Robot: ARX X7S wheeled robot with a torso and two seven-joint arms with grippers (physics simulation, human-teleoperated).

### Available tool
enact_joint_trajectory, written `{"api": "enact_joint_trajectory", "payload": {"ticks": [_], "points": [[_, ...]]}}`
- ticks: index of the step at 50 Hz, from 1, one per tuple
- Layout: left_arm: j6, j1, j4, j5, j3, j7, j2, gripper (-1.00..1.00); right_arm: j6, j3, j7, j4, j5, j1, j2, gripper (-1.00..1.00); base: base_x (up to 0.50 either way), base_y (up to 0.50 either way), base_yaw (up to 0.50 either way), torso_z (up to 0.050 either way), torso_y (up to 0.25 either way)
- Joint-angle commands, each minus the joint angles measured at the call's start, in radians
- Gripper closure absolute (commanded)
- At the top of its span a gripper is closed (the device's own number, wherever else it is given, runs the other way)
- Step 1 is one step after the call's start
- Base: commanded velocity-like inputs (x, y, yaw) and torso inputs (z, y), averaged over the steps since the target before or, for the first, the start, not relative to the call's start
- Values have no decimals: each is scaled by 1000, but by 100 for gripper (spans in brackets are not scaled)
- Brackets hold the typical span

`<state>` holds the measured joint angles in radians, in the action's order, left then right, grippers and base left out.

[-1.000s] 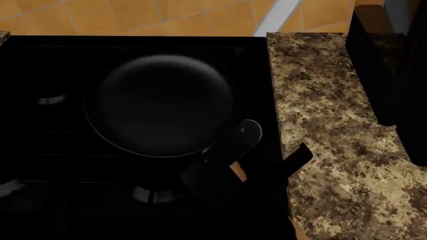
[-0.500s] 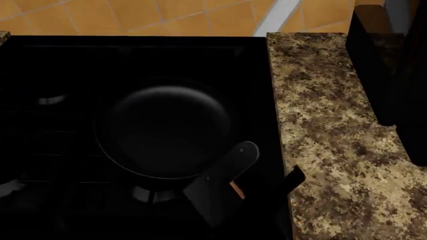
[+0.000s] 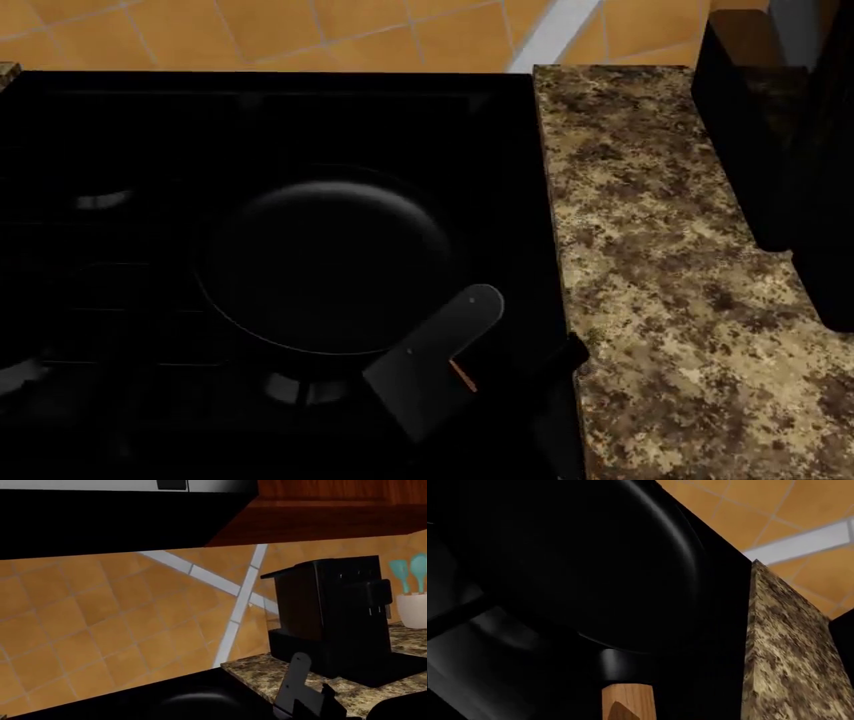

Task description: Pick up the pan and dump the vegetables in it onto the plate. Then return the pan to the stove.

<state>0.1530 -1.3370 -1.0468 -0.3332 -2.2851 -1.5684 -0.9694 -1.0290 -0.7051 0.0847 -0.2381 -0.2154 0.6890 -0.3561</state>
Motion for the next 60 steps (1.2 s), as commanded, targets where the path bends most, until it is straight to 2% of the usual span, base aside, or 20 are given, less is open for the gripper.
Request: {"api": "enact_joint_trajectory", "payload": {"ticks": [1, 7, 11, 12, 21, 33, 46, 49, 53, 56, 59, 60], "points": [[1, 8, 0, 6, 2, 0, -5, -100, 102, 2, 10, 106, 91, 22, 25, 100, 0, 0, 0, 0, 0], [7, 0, 0, 10, -3, 0, -15, -100, 81, 1, 4, 100, 78, 9, 26, 100, 2, 0, 1, 0, 0], [15, -5, 0, 21, -12, -1, -31, -100, 9, 0, -21, 36, 47, 5, 21, 100, 0, 0, 1, 0, 0], [16, -5, 0, 25, -13, -1, -39, -100, -7, 10, -38, 39, 31, 12, 19, -100, 0, 0, 0, 0, 0], [12, 7, 0, 28, -4, -1, -47, -100, -97, 57, -18, -72, 12, 31, 17, -100, 2, 1, 2, 0, 0], [12, 8, 0, 28, -4, -1, -50, -100, -360, 220, 35, -522, -40, 34, -8, -100, 0, 0, 0, 0, 0], [24, 10, 0, 57, -21, -1, -68, -100, -535, 332, 67, -797, -74, -66, -32, -100, 0, 0, 0, 0, 0], [26, 10, 0, 55, -21, -1, -66, -100, -488, 404, 161, -809, -207, -105, -77, -100, 0, 0, 0, 0, 0], [14, 23, 0, 45, -3, -1, -67, -100, -382, 513, 495, -808, -664, -136, -213, -100, 0, 0, 0, 0, 0], [9, 31, 0, 42, 5, -1, -59, -100, -227, 485, 694, -808, -861, -165, -349, -100, 0, 0, 0, 0, 0], [5, 43, 0, 30, 20, 0, -53, -100, 64, 385, 761, -808, -862, -236, -511, -100, 0, 0, 0, 0, 0], [3, 45, 0, 25, 25, 0, -50, -100, 102, 379, 766, -807, -838, -273, -536, -100, 0, 0, 0, 0, 0]]}}
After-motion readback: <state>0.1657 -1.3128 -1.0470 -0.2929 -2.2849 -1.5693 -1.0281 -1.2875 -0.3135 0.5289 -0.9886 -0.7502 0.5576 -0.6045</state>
